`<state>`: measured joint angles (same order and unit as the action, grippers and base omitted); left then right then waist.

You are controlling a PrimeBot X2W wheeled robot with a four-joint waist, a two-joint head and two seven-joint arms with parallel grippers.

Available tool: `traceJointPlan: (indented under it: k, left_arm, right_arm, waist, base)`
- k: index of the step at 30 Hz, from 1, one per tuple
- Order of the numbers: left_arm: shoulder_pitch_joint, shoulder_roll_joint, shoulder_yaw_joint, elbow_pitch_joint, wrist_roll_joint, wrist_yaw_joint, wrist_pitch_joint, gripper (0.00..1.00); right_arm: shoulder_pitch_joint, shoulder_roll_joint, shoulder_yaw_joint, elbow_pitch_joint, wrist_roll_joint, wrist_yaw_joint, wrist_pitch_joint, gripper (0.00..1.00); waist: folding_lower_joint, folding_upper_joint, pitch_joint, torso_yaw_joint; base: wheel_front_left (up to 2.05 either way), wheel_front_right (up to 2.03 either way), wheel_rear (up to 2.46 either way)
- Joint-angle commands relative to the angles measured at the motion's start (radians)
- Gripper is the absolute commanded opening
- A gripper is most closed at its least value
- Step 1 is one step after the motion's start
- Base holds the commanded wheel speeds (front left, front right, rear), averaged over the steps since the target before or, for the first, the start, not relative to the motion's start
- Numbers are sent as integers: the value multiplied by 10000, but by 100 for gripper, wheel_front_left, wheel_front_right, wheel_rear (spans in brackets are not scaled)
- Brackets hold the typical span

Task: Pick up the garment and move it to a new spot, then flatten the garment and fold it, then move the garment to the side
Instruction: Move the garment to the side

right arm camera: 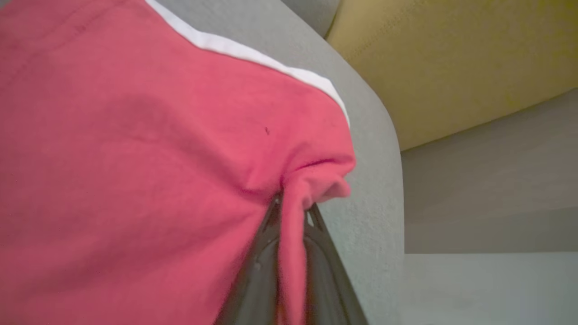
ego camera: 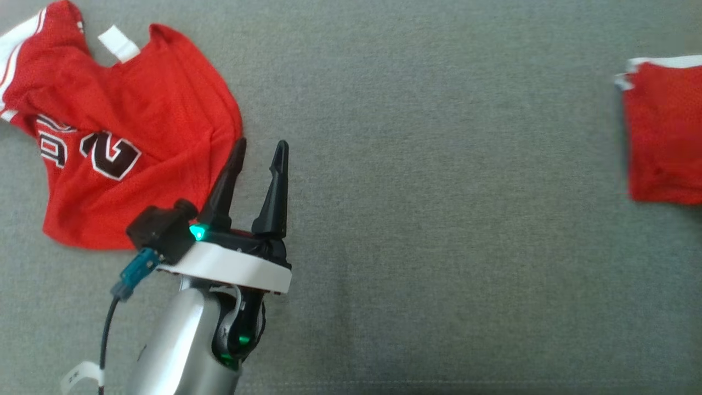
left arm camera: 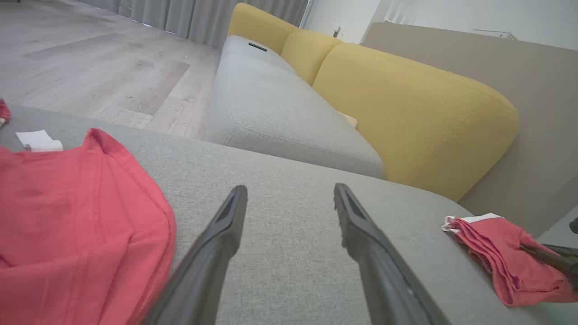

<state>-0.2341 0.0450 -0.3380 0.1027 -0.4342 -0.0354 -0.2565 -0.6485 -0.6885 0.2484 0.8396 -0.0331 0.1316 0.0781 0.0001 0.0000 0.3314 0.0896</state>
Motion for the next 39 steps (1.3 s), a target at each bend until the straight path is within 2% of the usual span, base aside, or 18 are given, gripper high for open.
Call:
traceJointPlan:
  k: [1, 7, 14, 15, 16, 17, 22, 25, 29, 33, 39]
  left_arm:
    - [-324, 52, 365, -347, -48, -27, -53, 100]
    - [-410, 52, 394, -360, -71, -43, -53, 100]
    - [-464, 52, 430, -315, -39, -45, -53, 100]
    - [-470, 52, 434, -309, -31, -43, -53, 100]
    - [-472, 52, 439, -305, -23, -41, -53, 100]
    - [-469, 52, 445, -299, -12, -41, -53, 100]
    - [-423, 52, 460, -254, 14, -44, -53, 100]
    - [-365, 52, 464, -213, 21, -56, -53, 100]
    - [-213, 52, 619, -187, 44, -55, -53, 100]
    - [52, 52, 825, -256, 70, -34, -53, 100]
    - [469, 52, 1055, -390, 135, -5, -53, 100]
  right_arm:
    - [-102, -577, -35, -97, 97, -9, -16, 0]
    - [-104, -1110, -687, 290, -54, -9, 0, 0]
    - [-198, -1062, -1286, 411, -555, -9, 21, 0]
    - [-208, -1032, -1346, 401, -627, -9, 30, 40]
    - [-237, -1016, -1431, 348, -722, -9, -14, 91]
    - [-266, -985, -1564, 271, -832, -9, -93, 100]
    - [-273, -692, -2227, -150, -1456, -9, -363, 100]
    - [-233, -253, -3038, -615, -1770, -9, -674, 100]
    - [-77, 1259, -3797, -1649, -1354, -9, -1398, 100]
    - [483, 2870, -3773, -3076, -752, -9, -1848, 100]
    - [1790, 4710, -3492, -5059, 165, -9, -2103, 100]
  waist:
    - [-1, 0, 112, 93]
    - [-1, 0, 252, 183]
    - [-1, 0, 269, 171]
    - [-1, 0, 260, 162]
    - [-1, 0, 250, 151]
    - [-1, 0, 231, 136]
    - [-1, 0, 93, 68]
    - [-1, 0, -110, 17]
    - [-1, 0, -556, -118]
    - [-1, 0, -1162, -277]
    - [-1, 0, -2045, -416]
  base:
    - [0, 0, 0]
    - [0, 0, 0]
    - [0, 0, 0]
    - [0, 0, 0]
    - [0, 0, 0]
    - [0, 0, 0]
    - [0, 0, 0]
    - [0, 0, 0]
    - [0, 0, 0]
    - [0, 0, 0]
    - [0, 0, 0]
